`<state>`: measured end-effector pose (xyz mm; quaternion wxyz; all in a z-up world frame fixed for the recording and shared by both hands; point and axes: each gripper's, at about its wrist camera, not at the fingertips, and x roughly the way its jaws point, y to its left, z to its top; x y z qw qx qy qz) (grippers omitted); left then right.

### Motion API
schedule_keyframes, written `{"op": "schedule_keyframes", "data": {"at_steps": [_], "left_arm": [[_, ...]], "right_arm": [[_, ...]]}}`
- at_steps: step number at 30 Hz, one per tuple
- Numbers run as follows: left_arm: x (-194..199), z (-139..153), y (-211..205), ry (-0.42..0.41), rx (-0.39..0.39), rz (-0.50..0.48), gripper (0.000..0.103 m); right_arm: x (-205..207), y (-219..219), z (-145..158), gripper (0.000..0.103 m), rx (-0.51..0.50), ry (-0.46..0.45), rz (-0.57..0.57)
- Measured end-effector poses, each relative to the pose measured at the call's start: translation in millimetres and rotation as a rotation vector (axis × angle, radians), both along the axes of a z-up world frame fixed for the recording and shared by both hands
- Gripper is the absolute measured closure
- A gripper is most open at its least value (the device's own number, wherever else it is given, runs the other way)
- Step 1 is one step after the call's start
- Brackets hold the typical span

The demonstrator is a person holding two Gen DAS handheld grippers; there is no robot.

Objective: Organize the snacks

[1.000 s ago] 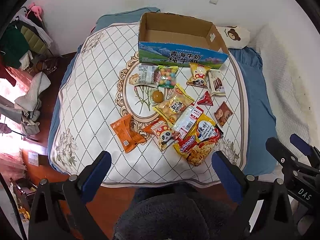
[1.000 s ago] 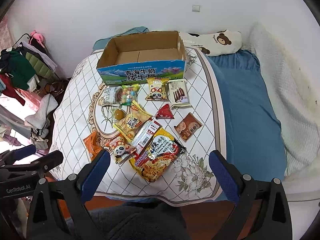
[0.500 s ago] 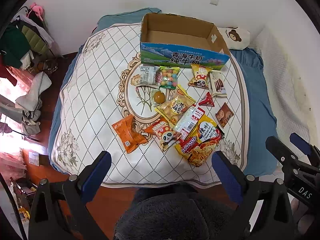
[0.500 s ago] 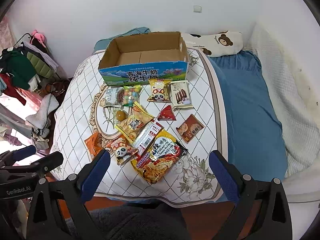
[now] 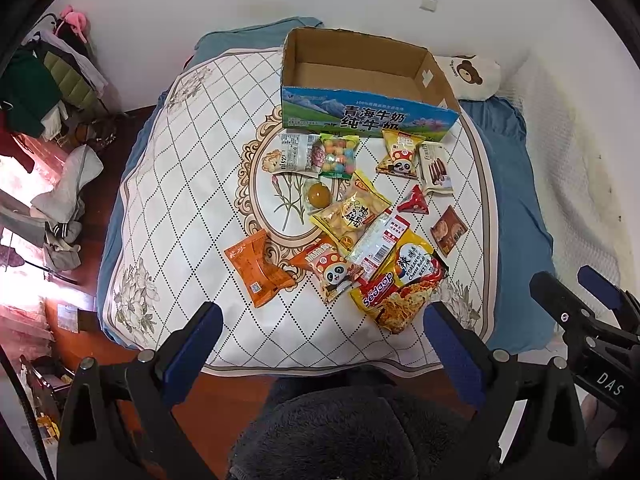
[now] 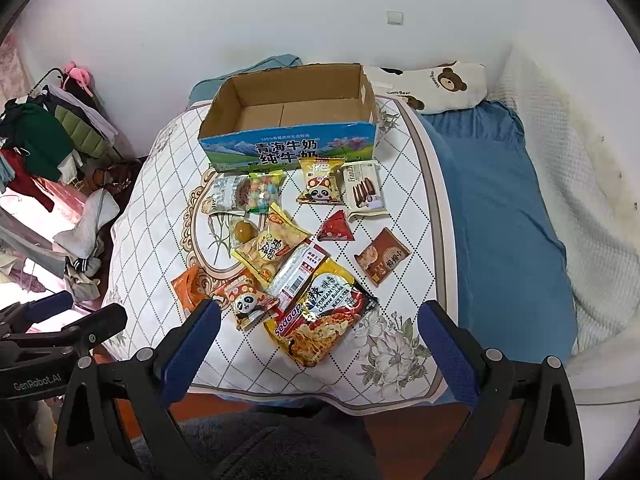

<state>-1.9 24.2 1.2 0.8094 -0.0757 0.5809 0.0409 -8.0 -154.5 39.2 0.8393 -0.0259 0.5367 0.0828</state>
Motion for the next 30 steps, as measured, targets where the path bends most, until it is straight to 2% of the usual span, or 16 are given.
{"op": "schedule_keyframes", "data": {"at_steps": [22, 26, 30], "left_arm": [[0, 1, 4, 0.001, -0.004, 0.006, 0.000], [5, -4, 3, -0.031, 0.023, -0.001, 0.000], [30, -29, -7, -0.040, 0.161, -0.082, 0.000]], "right_arm": [[3, -3, -6, 0.002, 0.029, 0.016, -0.008], [13, -15, -31, 0.002, 0.069, 0.067, -0.055], [27, -33, -91, 0.002, 0.128, 0.192, -0.143]]}}
